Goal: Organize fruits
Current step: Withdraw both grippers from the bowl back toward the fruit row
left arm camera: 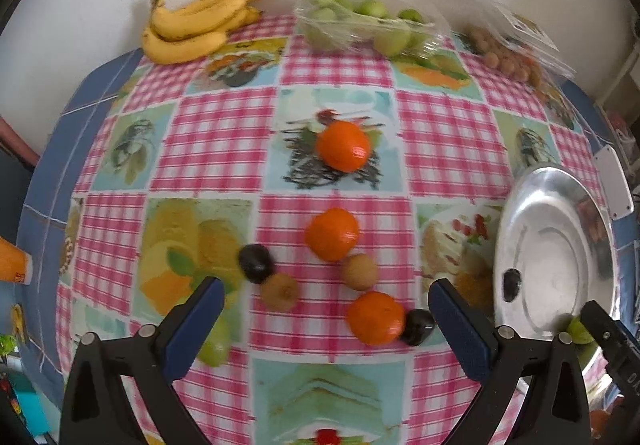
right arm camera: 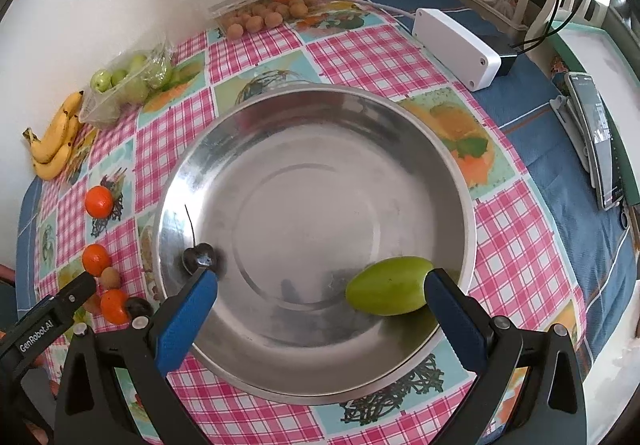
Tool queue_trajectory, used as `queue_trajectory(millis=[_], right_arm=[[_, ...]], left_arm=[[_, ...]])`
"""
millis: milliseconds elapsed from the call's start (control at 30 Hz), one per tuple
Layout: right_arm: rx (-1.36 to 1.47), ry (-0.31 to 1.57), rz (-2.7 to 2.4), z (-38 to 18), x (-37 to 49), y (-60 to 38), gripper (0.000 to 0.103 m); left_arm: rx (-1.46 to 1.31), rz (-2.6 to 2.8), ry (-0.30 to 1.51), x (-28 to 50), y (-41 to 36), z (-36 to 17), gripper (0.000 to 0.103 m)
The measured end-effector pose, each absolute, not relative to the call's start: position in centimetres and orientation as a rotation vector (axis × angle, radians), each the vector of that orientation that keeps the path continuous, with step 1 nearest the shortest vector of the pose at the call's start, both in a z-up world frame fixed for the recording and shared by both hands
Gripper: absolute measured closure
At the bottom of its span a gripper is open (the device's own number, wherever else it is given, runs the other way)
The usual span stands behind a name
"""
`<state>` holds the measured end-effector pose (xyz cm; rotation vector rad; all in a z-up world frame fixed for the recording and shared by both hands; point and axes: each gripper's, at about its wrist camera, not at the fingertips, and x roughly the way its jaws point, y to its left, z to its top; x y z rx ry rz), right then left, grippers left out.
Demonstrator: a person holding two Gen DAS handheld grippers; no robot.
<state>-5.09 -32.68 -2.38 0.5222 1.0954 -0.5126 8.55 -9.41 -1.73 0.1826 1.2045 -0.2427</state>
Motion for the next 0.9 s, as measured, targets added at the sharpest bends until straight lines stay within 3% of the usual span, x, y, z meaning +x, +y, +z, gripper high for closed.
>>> queue_trajectory(millis=[600, 900], right_arm=[[0.462, 1.040, -0.317, -0.6, -1.3, -25.6, 0.000], [0.398, 1.051, -0.139, -0.7, 1.0, -19.7, 0.000]], left_arm=[[-0.035, 0.004, 1.151, 10.3, 3.9, -0.1, 0.000], [-0.100, 0.030, 1.221, 10.1, 5.4, -1.7, 0.000]])
